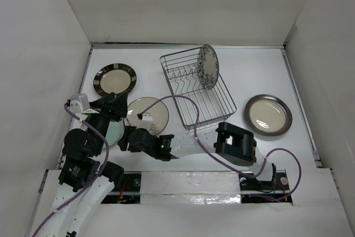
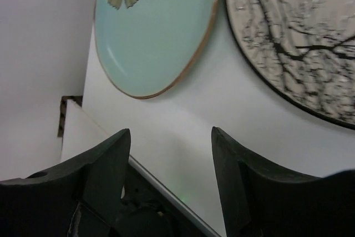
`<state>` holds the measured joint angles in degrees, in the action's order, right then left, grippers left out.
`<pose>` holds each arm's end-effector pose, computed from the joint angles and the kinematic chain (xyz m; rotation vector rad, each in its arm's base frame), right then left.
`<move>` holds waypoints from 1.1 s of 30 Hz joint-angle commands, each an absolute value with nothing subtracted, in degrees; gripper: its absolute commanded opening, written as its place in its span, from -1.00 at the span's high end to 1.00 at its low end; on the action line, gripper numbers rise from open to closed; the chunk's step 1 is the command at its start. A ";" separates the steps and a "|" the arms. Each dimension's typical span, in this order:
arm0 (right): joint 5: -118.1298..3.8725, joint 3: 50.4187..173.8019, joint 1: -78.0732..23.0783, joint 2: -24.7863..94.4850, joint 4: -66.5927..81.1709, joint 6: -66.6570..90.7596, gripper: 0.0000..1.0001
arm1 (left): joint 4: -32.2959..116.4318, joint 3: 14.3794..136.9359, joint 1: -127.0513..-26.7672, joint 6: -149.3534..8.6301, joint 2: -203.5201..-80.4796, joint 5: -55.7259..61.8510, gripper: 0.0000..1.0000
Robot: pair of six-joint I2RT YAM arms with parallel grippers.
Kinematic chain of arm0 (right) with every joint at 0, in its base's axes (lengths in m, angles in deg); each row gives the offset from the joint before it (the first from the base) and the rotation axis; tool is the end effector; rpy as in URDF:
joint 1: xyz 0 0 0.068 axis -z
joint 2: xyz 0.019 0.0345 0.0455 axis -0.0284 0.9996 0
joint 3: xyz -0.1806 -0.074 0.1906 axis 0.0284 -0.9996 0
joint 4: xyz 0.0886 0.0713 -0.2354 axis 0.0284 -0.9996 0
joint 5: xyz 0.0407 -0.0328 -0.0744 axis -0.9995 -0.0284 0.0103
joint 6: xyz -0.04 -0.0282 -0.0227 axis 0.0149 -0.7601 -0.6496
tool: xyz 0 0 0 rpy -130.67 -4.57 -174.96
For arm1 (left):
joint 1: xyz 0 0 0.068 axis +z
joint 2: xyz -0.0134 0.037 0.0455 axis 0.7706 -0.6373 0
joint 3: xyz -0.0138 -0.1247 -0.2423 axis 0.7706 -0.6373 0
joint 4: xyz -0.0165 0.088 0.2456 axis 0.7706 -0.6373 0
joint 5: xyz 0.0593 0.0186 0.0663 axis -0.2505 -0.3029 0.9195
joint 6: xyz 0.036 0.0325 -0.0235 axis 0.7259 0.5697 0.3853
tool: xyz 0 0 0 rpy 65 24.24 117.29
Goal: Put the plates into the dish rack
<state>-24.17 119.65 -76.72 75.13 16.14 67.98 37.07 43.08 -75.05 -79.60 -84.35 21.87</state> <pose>0.1117 0.4660 0.1816 -0.0157 2.2153 1.0333 0.0724 -0.0261 0.3762 -0.1204 1.2608 -0.5726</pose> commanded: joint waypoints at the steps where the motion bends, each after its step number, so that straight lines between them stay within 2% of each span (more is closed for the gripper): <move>1: -27.86 125.24 -76.94 78.82 18.70 66.24 -0.32 | 39.70 45.15 -74.84 -80.32 -82.68 21.78 -0.08; 7: -28.65 133.13 -74.76 82.79 15.98 64.30 -0.32 | 39.61 45.15 -74.84 -80.31 -83.03 21.26 -0.09; 16: -36.39 146.07 -72.99 92.72 8.06 64.03 -0.32 | 40.93 45.24 -74.84 -79.61 -83.12 21.17 -0.08; 25: -42.18 148.26 -70.79 96.32 8.06 65.88 -0.28 | 40.75 45.15 -74.84 -79.26 -82.68 21.61 -0.09; 28: -43.16 149.94 -70.79 97.03 3.41 65.88 -0.27 | 40.84 44.80 -74.84 -79.17 -82.76 21.61 -0.09; 33: -37.98 137.74 -71.93 88.69 6.38 66.06 -0.22 | 40.93 44.97 -74.84 -79.26 -83.29 20.38 -0.09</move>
<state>-40.36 143.43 -70.86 92.77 11.04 66.53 37.57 43.17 -75.05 -79.84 -83.24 21.63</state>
